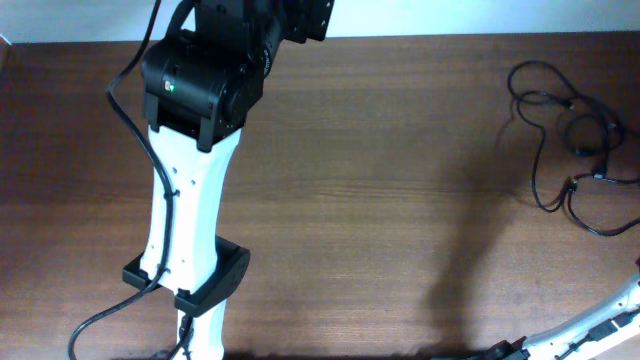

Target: Untangle cables

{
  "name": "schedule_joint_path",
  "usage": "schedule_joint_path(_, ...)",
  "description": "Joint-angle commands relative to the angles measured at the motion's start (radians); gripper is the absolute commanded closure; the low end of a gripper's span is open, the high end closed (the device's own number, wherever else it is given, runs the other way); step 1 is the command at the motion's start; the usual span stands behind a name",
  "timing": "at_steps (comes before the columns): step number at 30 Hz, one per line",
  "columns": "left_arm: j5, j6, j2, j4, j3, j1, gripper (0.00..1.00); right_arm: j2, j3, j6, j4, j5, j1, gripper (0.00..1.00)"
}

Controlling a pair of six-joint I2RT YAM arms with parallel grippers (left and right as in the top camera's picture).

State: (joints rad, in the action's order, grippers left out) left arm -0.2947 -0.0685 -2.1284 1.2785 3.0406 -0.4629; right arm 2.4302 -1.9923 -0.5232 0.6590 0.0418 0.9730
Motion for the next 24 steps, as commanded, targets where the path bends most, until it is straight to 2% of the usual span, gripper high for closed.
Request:
schedule_joint_path(1,0.01,-0.016,-0.003,-0.007,0.004,0.008,0.01,0.056,0.006,0.006,0.006,-0.004,0.001,0.38)
schedule_joint_path(6,0.01,-0.016,-0.003,-0.011,0.004,0.008,0.01,0.082,0.006,0.003,0.01,0.049,0.004,0.36)
schedule_joint_path(7,0.01,-0.016,-0.003,-0.011,0.004,0.008,0.01,0.082,0.006,0.003,0.009,0.061,0.004,0.33)
schedule_joint_path(15,0.01,-0.016,-0.003,-0.011,0.004,0.008,0.01,0.083,0.006,0.043,-0.008,0.127,0.04,0.32)
schedule_joint_path(17,0.01,-0.016,-0.003,-0.011,0.004,0.008,0.01,0.083,0.006,0.072,-0.012,0.098,0.064,0.43)
schedule_joint_path(18,0.01,-0.016,-0.003,-0.011,0.004,0.008,0.01,0.084,0.006,0.072,-0.01,0.074,0.073,0.7)
schedule_joint_path(19,0.01,-0.016,-0.003,-0.011,0.004,0.008,0.01,0.084,0.006,0.072,-0.009,0.066,0.076,0.93)
schedule_joint_path(20,0.011,-0.016,-0.003,-0.011,0.004,0.008,0.01,0.084,0.006,0.072,-0.01,0.064,0.076,0.96)
schedule_joint_path(24,0.011,-0.016,-0.003,-0.014,0.004,0.008,0.01,0.084,0.006,0.072,0.0,0.025,0.068,0.96)
